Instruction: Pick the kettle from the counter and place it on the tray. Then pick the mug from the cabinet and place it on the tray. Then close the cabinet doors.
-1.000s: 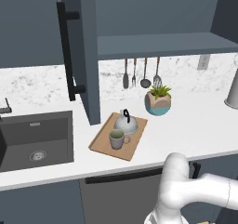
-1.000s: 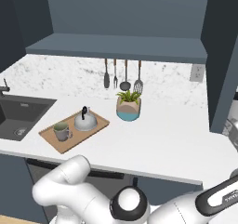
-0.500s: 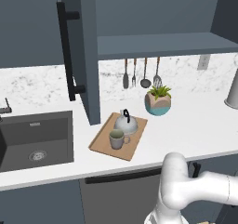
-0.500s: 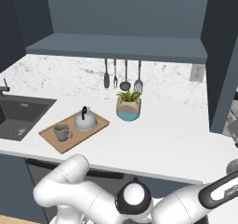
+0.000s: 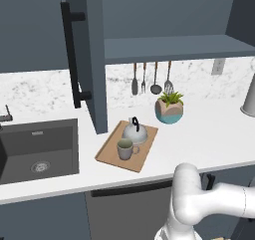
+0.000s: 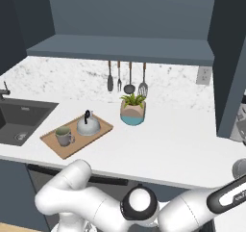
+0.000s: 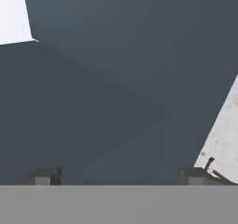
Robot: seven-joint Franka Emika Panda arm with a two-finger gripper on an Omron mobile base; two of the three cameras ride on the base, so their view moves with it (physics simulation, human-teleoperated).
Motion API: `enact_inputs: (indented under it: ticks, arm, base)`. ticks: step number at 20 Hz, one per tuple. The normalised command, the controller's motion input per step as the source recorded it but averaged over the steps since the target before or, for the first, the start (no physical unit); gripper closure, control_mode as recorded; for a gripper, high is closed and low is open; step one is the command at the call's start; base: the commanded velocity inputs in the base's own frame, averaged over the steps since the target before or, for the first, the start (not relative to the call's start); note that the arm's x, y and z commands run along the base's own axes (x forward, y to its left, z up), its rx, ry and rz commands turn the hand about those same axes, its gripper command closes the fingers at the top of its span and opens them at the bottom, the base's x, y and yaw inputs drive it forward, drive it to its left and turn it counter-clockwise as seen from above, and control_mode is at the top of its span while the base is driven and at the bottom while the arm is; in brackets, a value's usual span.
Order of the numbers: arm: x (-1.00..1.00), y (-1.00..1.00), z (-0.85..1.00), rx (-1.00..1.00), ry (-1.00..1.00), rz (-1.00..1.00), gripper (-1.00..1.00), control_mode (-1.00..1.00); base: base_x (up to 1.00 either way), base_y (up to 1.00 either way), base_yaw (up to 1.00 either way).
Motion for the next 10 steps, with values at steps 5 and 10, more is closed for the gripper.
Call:
enact_inputs:
  ticks: [5, 10]
  arm:
    - [0.0, 0.47, 0.22, 0.0, -0.14, -0.07, -1.0, -1.0]
    - [-0.09, 0.7, 0.26, 0.0, -0.22, -0.13, -1.0, -1.0]
  base:
    - [0.0, 0.0, 0.0]
    - [0.0, 0.0, 0.0]
